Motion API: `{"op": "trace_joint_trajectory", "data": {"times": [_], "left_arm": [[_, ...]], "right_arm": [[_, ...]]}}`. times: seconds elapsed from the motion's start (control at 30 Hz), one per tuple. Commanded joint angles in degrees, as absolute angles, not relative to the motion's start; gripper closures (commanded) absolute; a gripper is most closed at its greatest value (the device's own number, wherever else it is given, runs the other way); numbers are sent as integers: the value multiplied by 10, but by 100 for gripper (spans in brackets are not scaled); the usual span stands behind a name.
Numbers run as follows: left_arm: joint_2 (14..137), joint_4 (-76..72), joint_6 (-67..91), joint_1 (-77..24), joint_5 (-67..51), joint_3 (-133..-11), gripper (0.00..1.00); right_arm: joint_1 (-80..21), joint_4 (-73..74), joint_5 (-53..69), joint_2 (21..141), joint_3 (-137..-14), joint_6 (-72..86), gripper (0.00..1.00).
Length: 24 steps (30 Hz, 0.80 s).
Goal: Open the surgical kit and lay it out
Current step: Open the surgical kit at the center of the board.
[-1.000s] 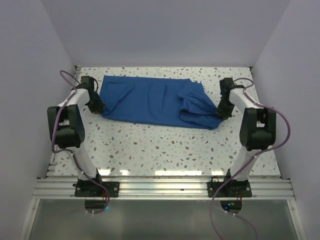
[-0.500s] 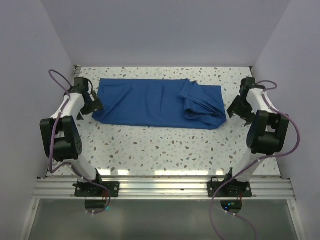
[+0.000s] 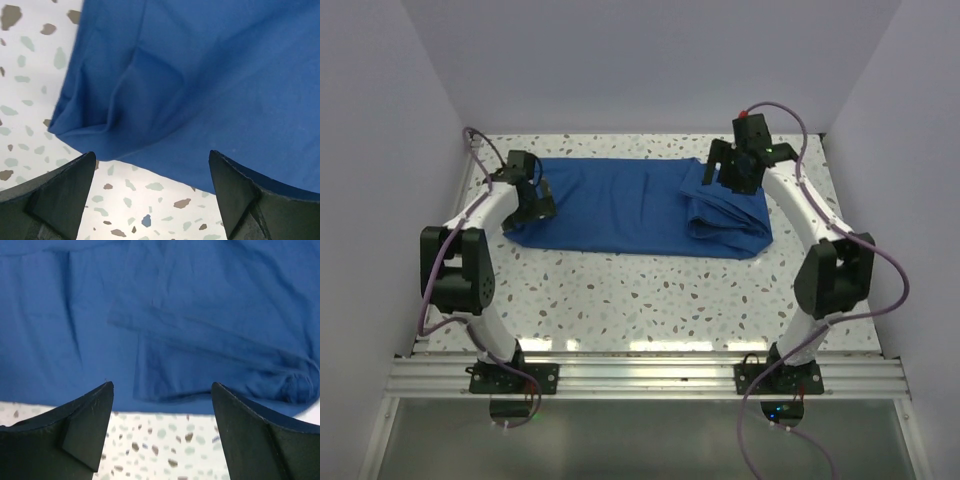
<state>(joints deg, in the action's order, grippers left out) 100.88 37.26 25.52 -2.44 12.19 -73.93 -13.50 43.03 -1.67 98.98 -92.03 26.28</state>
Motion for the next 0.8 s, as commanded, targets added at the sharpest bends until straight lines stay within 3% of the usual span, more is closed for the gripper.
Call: {"op": "trace_joint_trajectory", "data": {"times": [0.0, 0.07, 0.1, 0.27, 0.77], "left_arm": [[1009, 357, 254, -33, 115, -763, 2], [1006, 355, 252, -33, 109, -759, 2], [999, 351, 248, -33, 107, -748, 2], [990, 338, 244, -33, 105, -715, 2], [1012, 304, 244, -33, 84, -686, 2]], "right_arm": [[-139, 446, -48, 1083, -1007, 234, 18], [-140, 461, -66, 1125, -1047, 222, 18], [-143, 489, -86, 1193, -1126, 201, 18], [-158, 533, -120, 1260, -1218, 181, 18], [-247, 550, -142, 1304, -1280, 162, 16]]}}
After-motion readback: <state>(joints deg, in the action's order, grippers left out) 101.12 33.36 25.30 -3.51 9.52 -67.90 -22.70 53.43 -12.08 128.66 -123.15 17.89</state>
